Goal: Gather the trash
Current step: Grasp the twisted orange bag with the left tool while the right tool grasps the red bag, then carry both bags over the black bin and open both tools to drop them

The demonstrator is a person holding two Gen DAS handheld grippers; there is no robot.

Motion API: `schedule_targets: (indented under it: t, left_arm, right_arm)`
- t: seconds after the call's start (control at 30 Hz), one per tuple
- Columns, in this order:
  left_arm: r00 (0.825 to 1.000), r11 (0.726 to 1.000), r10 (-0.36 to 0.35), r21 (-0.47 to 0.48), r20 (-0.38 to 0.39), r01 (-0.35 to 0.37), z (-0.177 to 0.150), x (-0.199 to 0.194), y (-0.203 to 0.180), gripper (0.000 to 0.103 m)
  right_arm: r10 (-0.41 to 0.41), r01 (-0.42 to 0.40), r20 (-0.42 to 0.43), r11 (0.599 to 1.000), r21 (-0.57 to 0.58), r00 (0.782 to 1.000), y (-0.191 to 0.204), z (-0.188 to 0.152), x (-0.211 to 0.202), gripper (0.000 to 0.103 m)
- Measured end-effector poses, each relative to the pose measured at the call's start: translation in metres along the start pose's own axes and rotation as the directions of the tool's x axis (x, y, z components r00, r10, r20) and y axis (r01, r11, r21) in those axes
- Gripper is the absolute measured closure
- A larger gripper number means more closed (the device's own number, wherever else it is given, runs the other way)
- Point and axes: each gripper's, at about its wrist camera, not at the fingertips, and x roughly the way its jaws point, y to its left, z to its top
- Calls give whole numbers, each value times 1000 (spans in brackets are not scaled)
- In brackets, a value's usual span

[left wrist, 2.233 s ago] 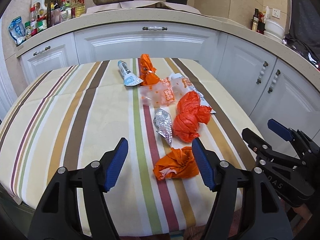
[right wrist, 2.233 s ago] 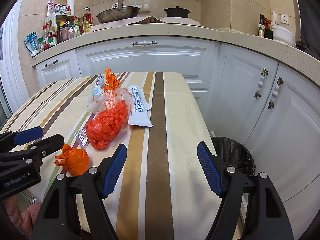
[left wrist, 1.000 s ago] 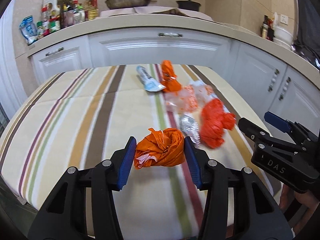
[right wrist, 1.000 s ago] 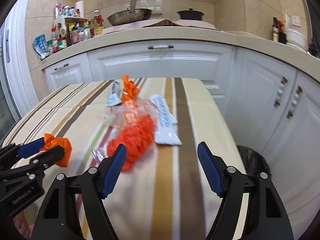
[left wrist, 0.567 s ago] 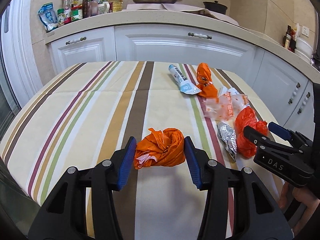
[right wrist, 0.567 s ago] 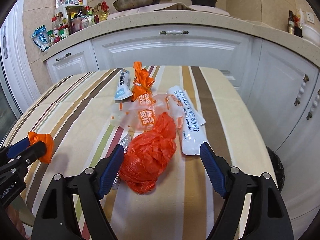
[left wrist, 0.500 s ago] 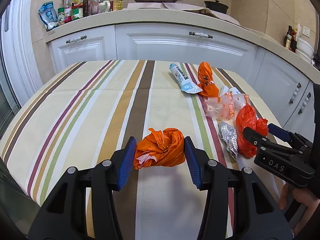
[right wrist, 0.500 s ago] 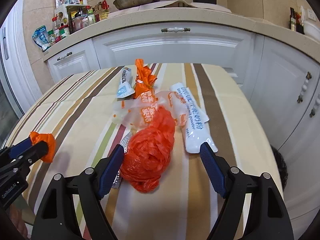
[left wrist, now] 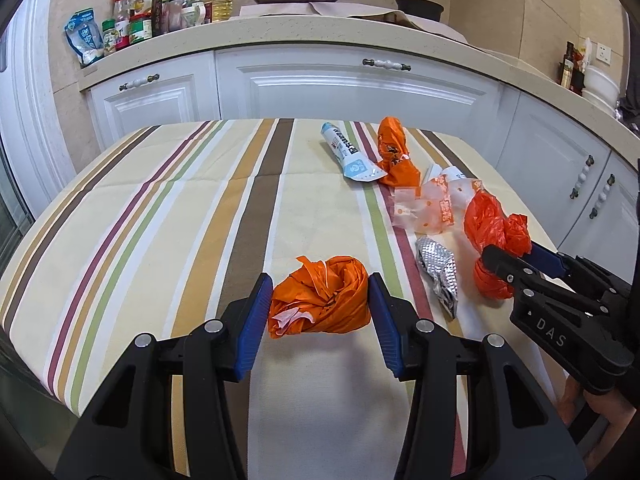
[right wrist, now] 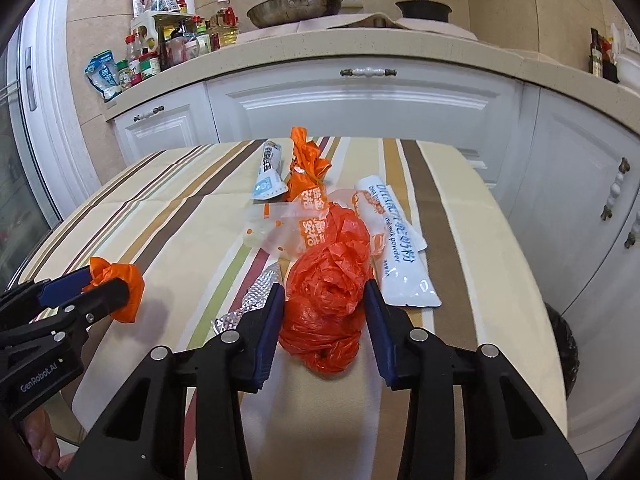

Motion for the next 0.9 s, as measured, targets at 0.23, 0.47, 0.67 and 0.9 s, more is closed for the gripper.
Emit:
schedule_targets:
  t: [0.23,0.47,0.67,0.9]
  left_arm:
    - [999,999,-41,30,27,40,10,-8,-20,56]
    - [990,986,-132,105,51,126,22,-10,-67,56]
    - [974,961,-222,180,50,209,28,-4,-125,56]
    - [951,918,-306,275,32,286,32,10,-204,56]
  right_arm:
    - [-62,64,64,998,-26,996,-14,0,-32,63]
    - [-191,187,93,981,47,977,-68,-7,-60,63]
    - [-305,294,86,949,117,949,-120,-17,-75,63]
    - [-402,387,53,904,184,914,-177,-33,-80,63]
